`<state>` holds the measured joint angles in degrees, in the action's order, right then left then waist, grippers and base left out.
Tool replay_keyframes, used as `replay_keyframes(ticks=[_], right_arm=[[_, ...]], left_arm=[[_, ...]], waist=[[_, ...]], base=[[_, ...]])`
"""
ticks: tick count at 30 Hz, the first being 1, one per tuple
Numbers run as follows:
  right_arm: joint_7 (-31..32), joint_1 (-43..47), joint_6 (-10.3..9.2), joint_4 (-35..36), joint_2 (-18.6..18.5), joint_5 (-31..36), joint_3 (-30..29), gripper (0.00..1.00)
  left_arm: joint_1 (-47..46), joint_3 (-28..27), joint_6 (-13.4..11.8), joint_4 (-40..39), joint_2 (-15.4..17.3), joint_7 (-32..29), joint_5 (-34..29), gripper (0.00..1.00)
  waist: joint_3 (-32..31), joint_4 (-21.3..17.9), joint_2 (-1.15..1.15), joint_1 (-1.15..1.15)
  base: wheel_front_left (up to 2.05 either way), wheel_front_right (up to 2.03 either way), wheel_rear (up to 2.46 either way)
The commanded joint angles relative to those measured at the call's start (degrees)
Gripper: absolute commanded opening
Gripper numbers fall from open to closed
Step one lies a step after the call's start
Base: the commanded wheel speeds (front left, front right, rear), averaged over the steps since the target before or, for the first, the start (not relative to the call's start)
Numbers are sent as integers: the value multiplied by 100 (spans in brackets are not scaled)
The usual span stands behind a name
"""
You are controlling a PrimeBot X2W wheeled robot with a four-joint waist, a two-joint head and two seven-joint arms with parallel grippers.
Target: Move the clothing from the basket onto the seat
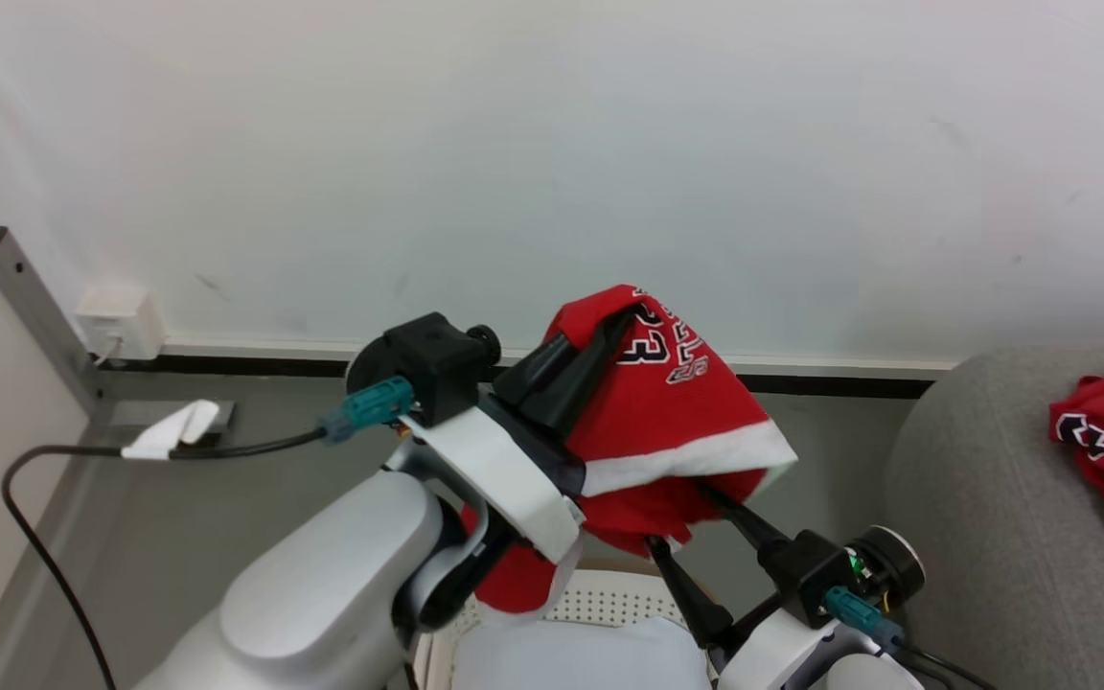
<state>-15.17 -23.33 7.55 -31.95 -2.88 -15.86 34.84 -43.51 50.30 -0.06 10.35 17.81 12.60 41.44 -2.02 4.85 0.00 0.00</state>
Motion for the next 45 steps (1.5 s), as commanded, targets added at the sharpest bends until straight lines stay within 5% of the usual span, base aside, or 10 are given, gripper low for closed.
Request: replay_keyframes(ticks=[1, 11, 12, 13, 43, 44, 45], right_arm=[[5, -97, -13, -71, -6, 10, 24, 100], [4, -297, -13, -404, -8, -400, 325, 100], [5, -331, -13, -397, -8, -485, 355, 31], [4, -331, -13, -383, -7, -575, 386, 0], [4, -110, -13, -85, -8, -717, 137, 0], [4, -104, -13, -57, -7, -688, 91, 0], [4, -90, -13, -27, -7, -671, 47, 0]], left_arm=[[79, 44, 10, -63, -34, -23, 87, 0], [197, 276, 72, -322, -178, -149, 113, 0], [209, 304, 82, -341, -190, -163, 126, 0], [210, 313, 89, -345, -196, -173, 135, 0], [328, 206, 33, 73, -36, -46, 311, 0], [337, 200, 21, 68, -21, -39, 307, 22], [354, 202, 22, 55, -10, -33, 315, 86]], waist=[[-21, 132, 0, 0], [-41, 472, 0, 0], [-41, 519, 0, 0], [-43, 543, 0, 0], [59, 262, 0, 0], [66, 233, 0, 0], [75, 199, 0, 0]], base=[[0, 0, 0], [0, 0, 0], [0, 0, 0], [0, 0, 0], [0, 0, 0], [0, 0, 0], [0, 0, 0]])
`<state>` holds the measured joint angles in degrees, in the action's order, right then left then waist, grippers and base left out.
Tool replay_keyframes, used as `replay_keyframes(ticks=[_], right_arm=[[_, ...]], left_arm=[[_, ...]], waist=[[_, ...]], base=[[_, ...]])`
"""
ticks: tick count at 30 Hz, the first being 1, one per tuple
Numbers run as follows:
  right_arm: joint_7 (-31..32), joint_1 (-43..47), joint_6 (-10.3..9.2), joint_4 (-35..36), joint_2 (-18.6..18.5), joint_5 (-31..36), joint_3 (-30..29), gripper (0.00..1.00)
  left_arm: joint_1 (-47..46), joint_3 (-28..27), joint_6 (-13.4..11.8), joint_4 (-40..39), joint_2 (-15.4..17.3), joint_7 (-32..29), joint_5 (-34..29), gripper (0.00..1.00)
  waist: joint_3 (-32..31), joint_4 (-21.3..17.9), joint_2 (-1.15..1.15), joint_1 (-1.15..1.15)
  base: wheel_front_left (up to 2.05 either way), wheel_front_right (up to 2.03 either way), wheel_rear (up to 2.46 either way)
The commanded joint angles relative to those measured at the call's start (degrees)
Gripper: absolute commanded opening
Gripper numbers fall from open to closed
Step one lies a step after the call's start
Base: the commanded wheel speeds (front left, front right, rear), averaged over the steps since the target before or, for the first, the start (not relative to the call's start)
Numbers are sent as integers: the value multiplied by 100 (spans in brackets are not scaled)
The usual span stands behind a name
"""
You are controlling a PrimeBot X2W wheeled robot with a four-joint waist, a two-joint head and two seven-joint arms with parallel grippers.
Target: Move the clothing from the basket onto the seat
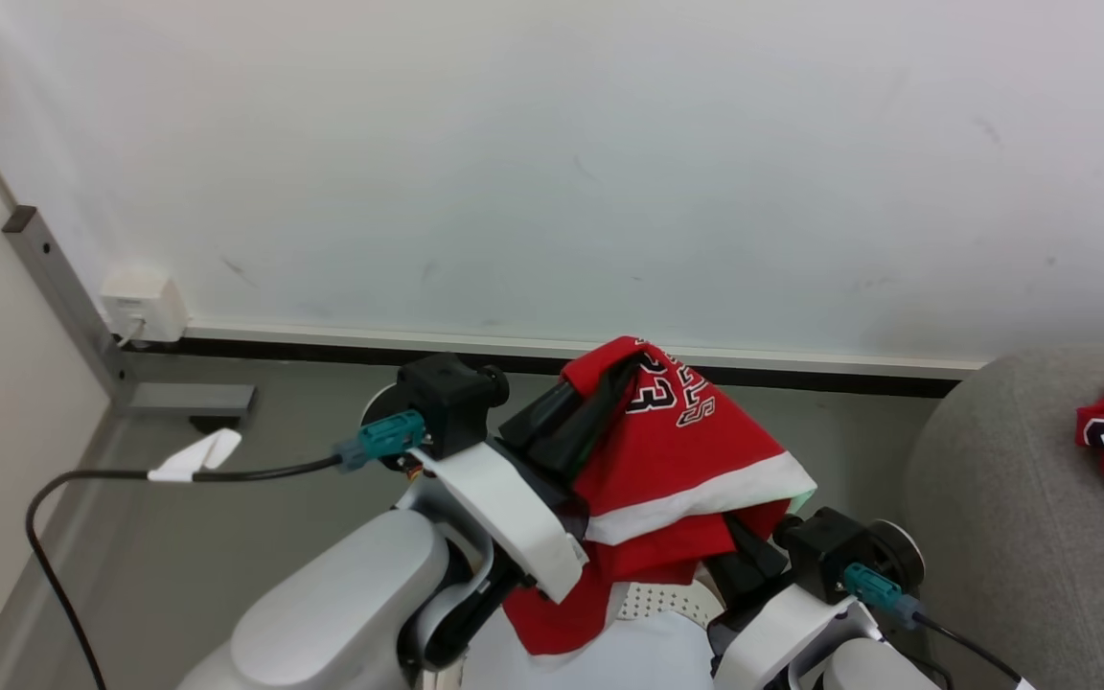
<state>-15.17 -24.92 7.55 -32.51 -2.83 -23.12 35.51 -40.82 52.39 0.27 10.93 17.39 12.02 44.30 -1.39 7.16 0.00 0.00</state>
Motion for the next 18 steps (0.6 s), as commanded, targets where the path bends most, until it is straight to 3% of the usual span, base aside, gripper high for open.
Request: replay_keyframes(ticks=[1, 18], right_arm=[[4, 82, -13, 57, -14, 93, -52, 0], [4, 451, -13, 832, -194, 701, -1456, 0]], left_arm=[[104, -6, -16, -15, 45, 28, 40, 100], [672, 171, 60, -610, 369, 98, 63, 100]], waist=[[17, -67, 0, 0], [95, -1161, 0, 0]], base=[[0, 0, 0], [0, 0, 0]])
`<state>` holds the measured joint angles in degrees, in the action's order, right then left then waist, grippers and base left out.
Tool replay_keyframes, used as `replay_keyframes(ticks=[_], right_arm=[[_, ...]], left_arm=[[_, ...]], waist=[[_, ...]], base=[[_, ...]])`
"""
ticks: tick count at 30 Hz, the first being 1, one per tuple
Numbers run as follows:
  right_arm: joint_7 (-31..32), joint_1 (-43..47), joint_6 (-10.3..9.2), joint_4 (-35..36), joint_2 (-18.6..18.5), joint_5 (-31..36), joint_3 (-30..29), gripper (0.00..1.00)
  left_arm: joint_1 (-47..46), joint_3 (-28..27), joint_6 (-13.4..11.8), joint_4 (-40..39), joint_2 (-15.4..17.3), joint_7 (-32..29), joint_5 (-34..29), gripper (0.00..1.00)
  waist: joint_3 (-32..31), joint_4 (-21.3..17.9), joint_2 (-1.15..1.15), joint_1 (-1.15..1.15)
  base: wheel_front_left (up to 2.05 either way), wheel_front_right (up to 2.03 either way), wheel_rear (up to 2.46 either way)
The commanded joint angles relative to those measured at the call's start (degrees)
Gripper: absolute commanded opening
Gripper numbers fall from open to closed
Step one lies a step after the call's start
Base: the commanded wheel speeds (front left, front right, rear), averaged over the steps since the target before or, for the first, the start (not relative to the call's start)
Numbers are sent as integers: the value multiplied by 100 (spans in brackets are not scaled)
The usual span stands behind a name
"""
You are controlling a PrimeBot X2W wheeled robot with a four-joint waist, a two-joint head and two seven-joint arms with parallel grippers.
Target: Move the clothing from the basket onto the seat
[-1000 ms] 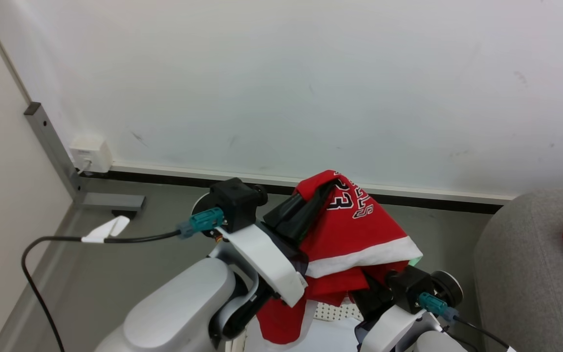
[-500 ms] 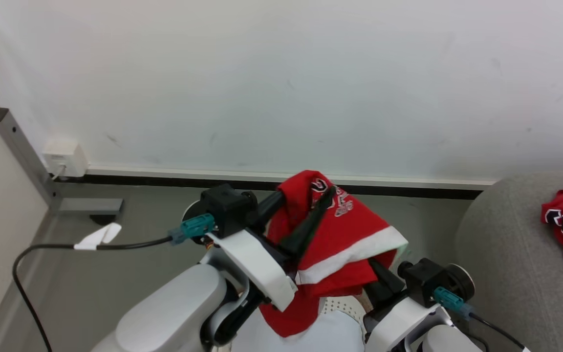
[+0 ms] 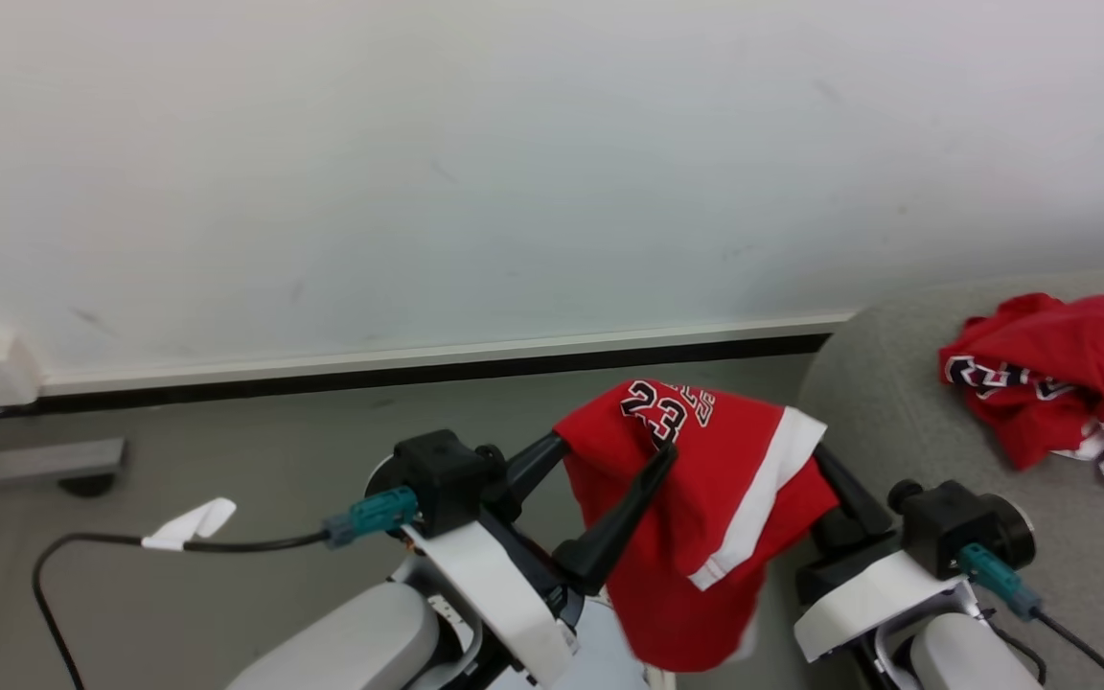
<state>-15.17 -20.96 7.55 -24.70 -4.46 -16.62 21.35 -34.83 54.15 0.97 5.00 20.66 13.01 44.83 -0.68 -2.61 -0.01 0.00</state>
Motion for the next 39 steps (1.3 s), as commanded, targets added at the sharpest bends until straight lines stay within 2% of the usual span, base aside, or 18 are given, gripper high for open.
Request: replay_keyframes(ticks=[1, 11, 23, 31, 39], right_arm=[[4, 93, -13, 120, -45, 81, -117, 0], [4, 312, -13, 677, -264, 315, -990, 0], [4, 569, -13, 1303, -491, 523, -1688, 0], [4, 619, -13, 1468, -633, 498, -1790, 0], [4, 462, -13, 1561, -715, 500, -1785, 0]], left_arm=[[94, 21, 7, -35, 48, 3, -1, 100], [264, 236, 58, -71, 61, 18, -101, 100], [250, 359, -99, 76, 98, 101, -490, 100], [300, 340, -140, 171, 87, 145, -580, 100], [178, 347, -120, 143, 133, 136, -635, 100]], waist=[[32, -272, 1, 0], [73, -1247, 1, 0], [118, -2327, 1, 0], [190, -2655, 1, 0], [383, -2645, 1, 0]], base=[[0, 0, 0], [0, 0, 0], [0, 0, 0], [0, 0, 0], [0, 0, 0]])
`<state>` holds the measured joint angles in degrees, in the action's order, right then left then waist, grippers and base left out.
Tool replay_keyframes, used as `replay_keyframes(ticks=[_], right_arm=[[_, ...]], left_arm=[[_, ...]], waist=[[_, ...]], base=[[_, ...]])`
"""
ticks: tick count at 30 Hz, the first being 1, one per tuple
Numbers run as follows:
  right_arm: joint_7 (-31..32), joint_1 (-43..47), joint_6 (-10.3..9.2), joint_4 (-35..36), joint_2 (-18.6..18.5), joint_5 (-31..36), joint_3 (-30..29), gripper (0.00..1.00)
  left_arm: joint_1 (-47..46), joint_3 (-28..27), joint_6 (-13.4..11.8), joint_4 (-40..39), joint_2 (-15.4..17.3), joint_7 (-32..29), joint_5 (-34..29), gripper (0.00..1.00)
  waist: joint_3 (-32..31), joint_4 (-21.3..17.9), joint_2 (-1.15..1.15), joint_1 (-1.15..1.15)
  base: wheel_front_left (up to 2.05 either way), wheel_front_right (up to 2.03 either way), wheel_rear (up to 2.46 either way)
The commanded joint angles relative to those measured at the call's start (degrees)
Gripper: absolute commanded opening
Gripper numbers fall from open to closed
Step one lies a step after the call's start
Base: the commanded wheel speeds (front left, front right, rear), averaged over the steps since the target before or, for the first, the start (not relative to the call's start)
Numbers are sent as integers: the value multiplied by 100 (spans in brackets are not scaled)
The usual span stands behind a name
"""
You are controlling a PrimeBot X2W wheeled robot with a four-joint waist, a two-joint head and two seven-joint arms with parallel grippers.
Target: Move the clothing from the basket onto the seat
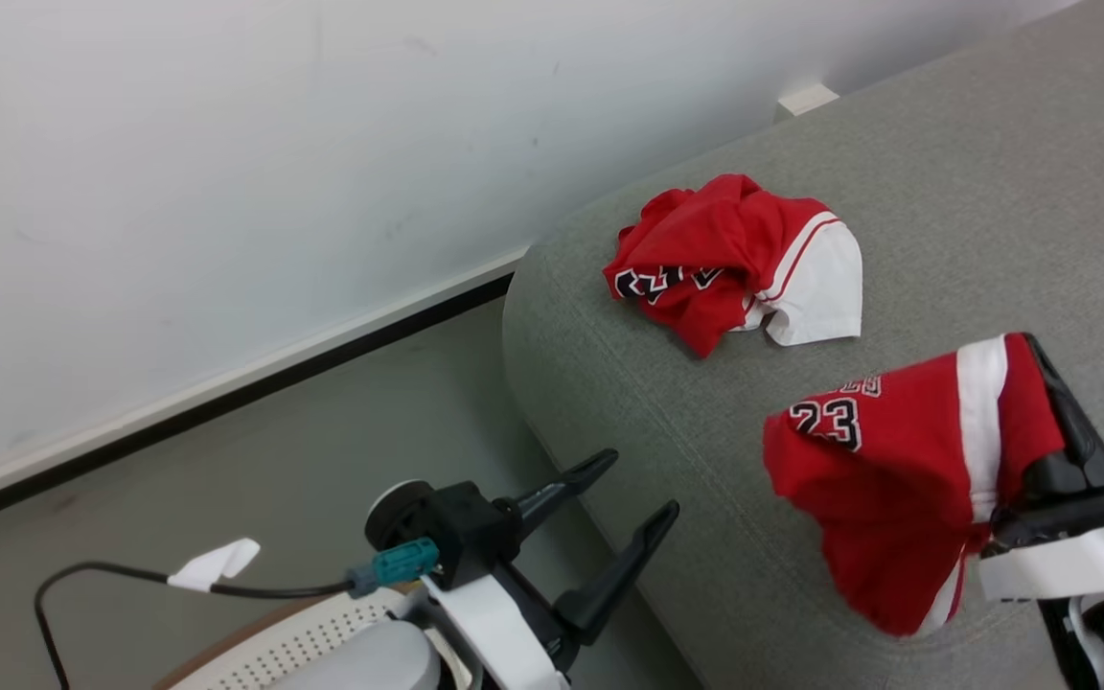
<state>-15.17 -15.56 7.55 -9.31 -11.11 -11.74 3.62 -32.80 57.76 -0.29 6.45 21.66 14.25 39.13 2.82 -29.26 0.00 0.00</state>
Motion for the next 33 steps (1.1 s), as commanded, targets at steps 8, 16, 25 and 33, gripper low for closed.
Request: replay_keyframes(ticks=[8, 16, 25, 33], right_arm=[[200, -918, -13, -206, -483, -52, -79, 0], [702, -1872, -13, -513, -976, -19, -624, 0], [1376, -2751, -14, -1482, -1588, 855, -1158, 0], [2315, -2702, -14, -2835, -1503, 976, -1048, 0]], left_arm=[[-148, -119, -136, -171, 358, -87, -169, 100], [-429, -262, -98, -651, 900, -268, -299, 100], [-632, -480, -74, -973, 1329, -265, -346, 100], [-732, -549, -55, -1010, 1405, -201, -342, 100]], waist=[[613, 300, 0, 0], [1629, 860, 0, 0], [2404, 1438, 0, 0], [2648, 1686, 0, 0]], base=[[0, 0, 0], [0, 0, 0], [0, 0, 0], [0, 0, 0]])
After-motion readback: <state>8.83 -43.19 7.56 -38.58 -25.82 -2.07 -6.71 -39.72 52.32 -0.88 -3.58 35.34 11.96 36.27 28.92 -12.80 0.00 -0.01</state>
